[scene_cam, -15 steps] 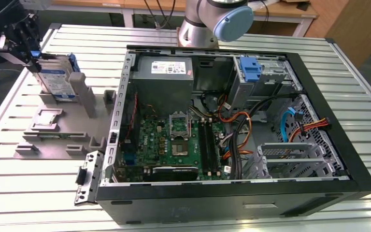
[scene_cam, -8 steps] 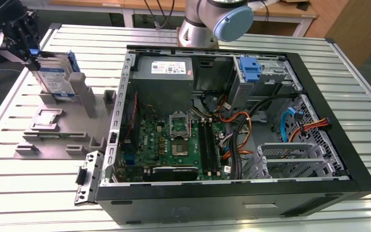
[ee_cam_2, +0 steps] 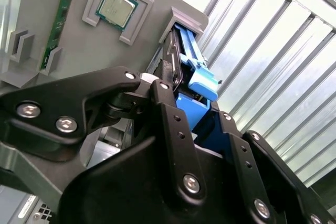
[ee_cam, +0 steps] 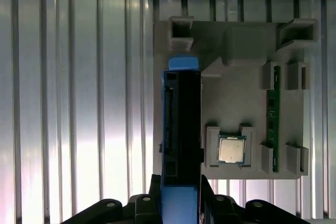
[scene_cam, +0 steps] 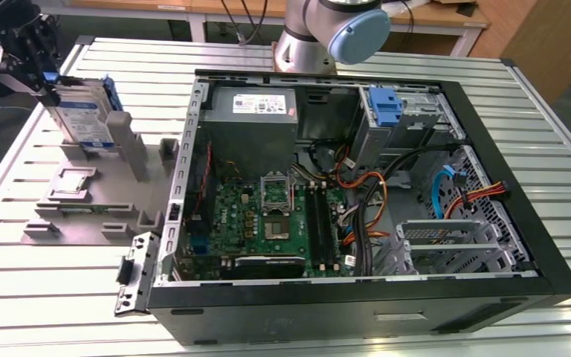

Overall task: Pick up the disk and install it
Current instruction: 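Pick up the disk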

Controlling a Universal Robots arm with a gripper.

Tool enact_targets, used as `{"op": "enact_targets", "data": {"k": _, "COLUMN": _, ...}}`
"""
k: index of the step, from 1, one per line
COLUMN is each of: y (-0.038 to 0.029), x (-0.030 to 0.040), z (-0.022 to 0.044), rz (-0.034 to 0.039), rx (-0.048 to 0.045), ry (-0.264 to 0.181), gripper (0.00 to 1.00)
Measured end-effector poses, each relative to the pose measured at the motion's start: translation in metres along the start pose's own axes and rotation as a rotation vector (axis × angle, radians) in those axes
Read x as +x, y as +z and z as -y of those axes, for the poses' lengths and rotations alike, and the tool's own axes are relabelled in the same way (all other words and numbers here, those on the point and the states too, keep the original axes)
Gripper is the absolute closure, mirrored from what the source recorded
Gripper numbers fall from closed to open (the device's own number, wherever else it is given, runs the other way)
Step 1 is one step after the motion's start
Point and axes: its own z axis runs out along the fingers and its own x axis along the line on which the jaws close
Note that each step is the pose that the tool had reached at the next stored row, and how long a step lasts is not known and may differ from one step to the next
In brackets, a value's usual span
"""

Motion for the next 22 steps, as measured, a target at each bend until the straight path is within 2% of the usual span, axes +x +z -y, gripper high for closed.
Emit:
{"op": "enact_targets", "data": {"k": 11, "y": -0.0073, "x": 0.0000, "z": 0.0000, "rz": 0.0095, "rx": -0.0004, "ry": 0.000, "gripper": 0.64}}
{"op": "enact_targets", "data": {"k": 22, "y": -0.0108, "x": 0.0000, "z": 0.0000, "rz": 0.0108, "rx": -0.0003, "ry": 0.000, "gripper": 0.64}}
